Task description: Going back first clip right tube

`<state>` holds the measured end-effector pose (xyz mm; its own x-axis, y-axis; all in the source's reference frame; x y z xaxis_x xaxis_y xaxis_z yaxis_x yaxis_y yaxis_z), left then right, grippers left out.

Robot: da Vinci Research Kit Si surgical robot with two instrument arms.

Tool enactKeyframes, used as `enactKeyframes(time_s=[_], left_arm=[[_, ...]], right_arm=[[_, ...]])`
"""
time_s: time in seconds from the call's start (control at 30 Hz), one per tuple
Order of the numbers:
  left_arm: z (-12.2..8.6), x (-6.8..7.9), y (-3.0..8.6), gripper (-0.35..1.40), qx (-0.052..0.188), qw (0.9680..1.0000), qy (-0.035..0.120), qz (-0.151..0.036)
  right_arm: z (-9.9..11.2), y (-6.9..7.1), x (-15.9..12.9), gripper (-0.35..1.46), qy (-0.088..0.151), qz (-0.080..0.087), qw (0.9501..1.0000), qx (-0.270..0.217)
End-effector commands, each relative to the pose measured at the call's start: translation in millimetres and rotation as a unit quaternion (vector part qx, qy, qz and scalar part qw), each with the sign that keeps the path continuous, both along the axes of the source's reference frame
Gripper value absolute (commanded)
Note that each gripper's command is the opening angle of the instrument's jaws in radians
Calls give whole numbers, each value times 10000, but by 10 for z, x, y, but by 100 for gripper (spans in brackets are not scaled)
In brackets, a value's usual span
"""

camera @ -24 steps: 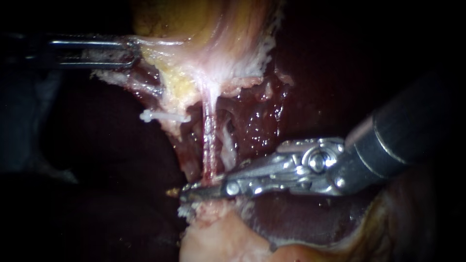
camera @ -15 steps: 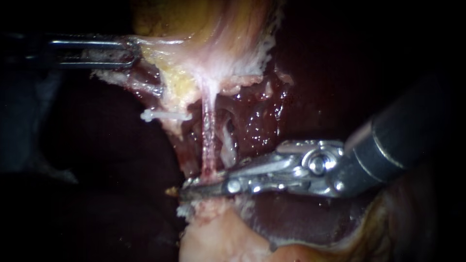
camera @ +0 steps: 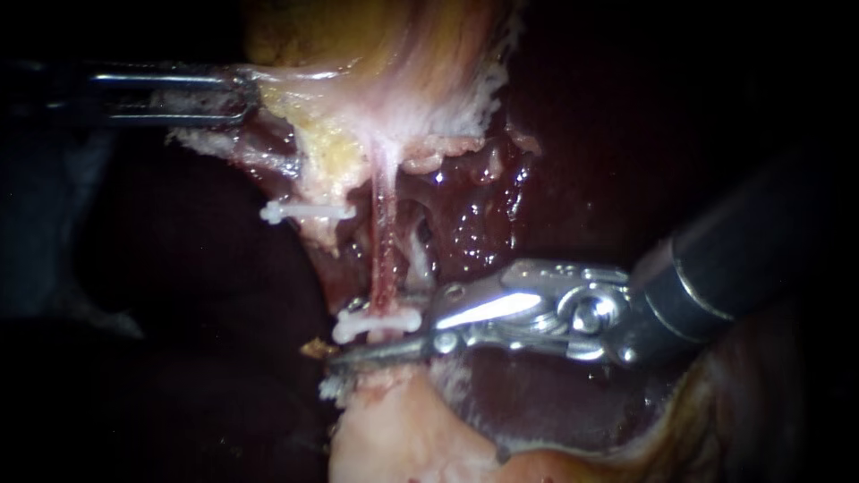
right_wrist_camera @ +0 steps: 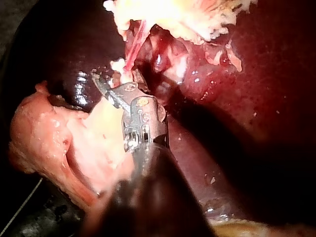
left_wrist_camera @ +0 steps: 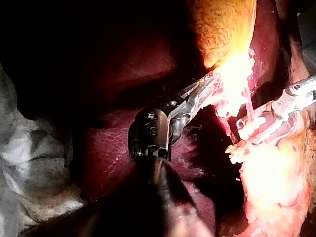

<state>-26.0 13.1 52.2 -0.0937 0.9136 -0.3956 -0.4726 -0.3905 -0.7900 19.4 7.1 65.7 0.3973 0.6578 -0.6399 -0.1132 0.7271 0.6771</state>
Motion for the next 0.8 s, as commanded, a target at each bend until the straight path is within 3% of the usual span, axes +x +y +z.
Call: enactKeyframes(time_s=[0.03, 0.27, 0.4, 0.6, 0.8], left_arm=[[0, 0, 0, -35, -2, 10000, -1, -1], [1, 1, 0, -35, -3, 10000, -3, 3], [1, 2, 0, -35, -3, 10000, -4, 5], [1, 2, 0, -35, -4, 10000, -4, 5], [2, 1, -1, -35, -7, 10000, -1, 3]], right_arm=[[1, 1, -3, 50, -38, -59, 9998, -172], [-17, 10, -44, 50, 12, -271, 9953, -930], [-35, 21, -82, 50, 84, -420, 9915, -1232], [-52, 33, -136, 50, 159, -565, 9873, -1478], [-56, 39, -166, 50, 178, -622, 9848, -1610]])
